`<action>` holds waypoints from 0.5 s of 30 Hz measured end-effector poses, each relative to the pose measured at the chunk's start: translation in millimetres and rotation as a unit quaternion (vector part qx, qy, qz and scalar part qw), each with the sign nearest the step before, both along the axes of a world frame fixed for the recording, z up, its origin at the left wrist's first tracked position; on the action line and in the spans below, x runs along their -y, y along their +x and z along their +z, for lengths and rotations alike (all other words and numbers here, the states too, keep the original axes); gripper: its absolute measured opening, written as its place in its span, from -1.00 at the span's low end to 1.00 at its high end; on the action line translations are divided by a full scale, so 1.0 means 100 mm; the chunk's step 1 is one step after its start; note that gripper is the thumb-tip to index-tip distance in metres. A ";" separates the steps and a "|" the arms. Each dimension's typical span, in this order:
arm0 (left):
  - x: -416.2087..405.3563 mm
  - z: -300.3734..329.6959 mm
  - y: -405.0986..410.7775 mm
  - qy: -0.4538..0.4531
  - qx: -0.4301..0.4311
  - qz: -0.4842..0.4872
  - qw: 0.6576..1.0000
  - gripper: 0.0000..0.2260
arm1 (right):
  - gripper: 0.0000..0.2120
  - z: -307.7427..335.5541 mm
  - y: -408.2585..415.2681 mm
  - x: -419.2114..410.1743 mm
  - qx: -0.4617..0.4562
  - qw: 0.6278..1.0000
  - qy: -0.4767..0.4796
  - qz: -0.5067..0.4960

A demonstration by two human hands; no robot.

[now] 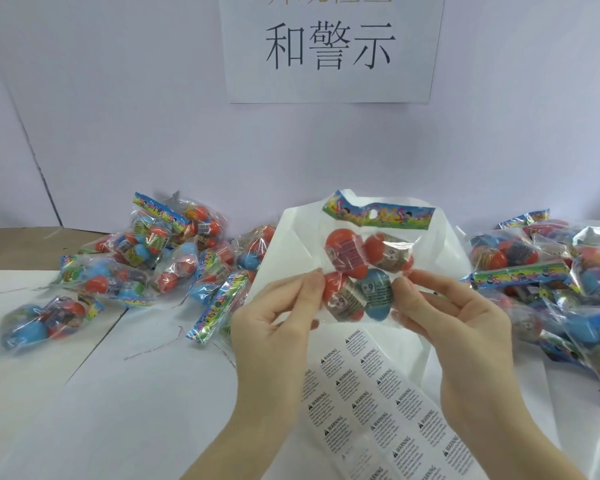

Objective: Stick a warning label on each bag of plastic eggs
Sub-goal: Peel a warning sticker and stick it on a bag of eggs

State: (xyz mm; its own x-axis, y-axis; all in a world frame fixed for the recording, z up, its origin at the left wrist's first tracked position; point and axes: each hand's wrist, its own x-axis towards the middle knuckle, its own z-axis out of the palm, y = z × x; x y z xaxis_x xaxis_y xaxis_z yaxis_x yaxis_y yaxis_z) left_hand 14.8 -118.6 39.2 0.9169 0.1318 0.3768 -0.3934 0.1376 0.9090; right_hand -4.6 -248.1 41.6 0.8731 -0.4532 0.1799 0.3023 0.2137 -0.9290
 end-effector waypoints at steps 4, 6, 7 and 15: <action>-0.01 -0.08 0.04 0.167 0.122 0.140 0.968 -0.84 | -0.63 0.00 -0.02 -0.08 0.009 0.999 -0.034 0.003; -0.02 -0.12 0.06 0.213 0.149 0.182 0.948 -0.84 | -0.61 0.00 -0.04 -0.12 0.016 0.999 -0.040 0.002; -0.03 -0.13 0.07 0.218 0.153 0.194 0.944 -0.85 | -0.62 0.00 -0.05 -0.13 0.021 0.999 -0.046 -0.002; 0.01 -0.11 0.03 0.085 0.084 0.194 0.974 -0.80 | -0.73 0.01 -0.07 -0.14 0.008 0.999 -0.010 0.037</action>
